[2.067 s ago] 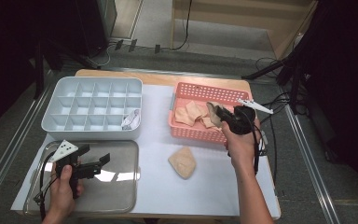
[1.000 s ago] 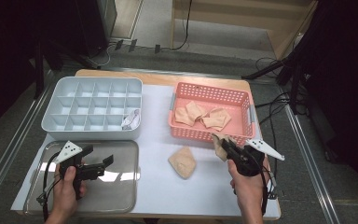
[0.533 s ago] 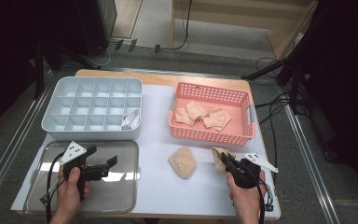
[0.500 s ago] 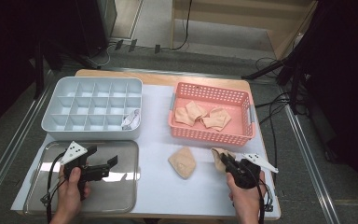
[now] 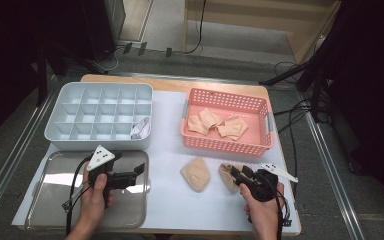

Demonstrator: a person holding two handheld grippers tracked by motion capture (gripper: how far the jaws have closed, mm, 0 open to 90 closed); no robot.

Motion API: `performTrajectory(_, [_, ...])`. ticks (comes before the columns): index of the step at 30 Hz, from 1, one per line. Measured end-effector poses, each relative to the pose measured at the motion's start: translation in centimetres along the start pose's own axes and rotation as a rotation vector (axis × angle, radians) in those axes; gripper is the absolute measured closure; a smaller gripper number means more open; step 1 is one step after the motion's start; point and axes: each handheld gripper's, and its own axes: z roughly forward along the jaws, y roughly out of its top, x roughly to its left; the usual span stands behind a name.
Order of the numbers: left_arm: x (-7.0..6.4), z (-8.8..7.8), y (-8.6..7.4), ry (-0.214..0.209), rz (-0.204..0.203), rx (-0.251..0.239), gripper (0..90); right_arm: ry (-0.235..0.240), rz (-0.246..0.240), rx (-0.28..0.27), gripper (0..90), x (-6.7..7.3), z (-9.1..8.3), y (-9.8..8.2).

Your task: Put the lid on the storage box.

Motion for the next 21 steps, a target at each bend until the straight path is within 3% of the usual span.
performTrajectory(4, [-1.0, 0.7, 0.0, -0.027, 0.017, 0.01, 6.7, 0.045, -0.024, -0.005, 54.4, 1.7, 0.3, -0.2])
performTrajectory(9, [-1.8, 1.2, -0.5, -0.057, 0.024, 0.034, 6.7, 0.119, -0.073, 0.062, 51.1, 4.6, 2.3, -1.6])
performTrajectory(15, [-2.5, 1.3, -0.9, -0.088, 0.034, 0.048, 6.7, 0.102, -0.149, 0.151, 43.1, 7.0, 4.0, -3.8])
performTrajectory(19, [-2.5, 1.5, -1.2, -0.093, 0.028, 0.062, 6.7, 0.053, -0.204, 0.167, 49.5, 7.5, 4.4, -4.8])
performTrajectory(21, [-2.5, 1.5, -1.3, -0.093, 0.028, 0.064, 6.7, 0.035, -0.215, 0.147, 58.4, 7.6, 4.5, -5.0])
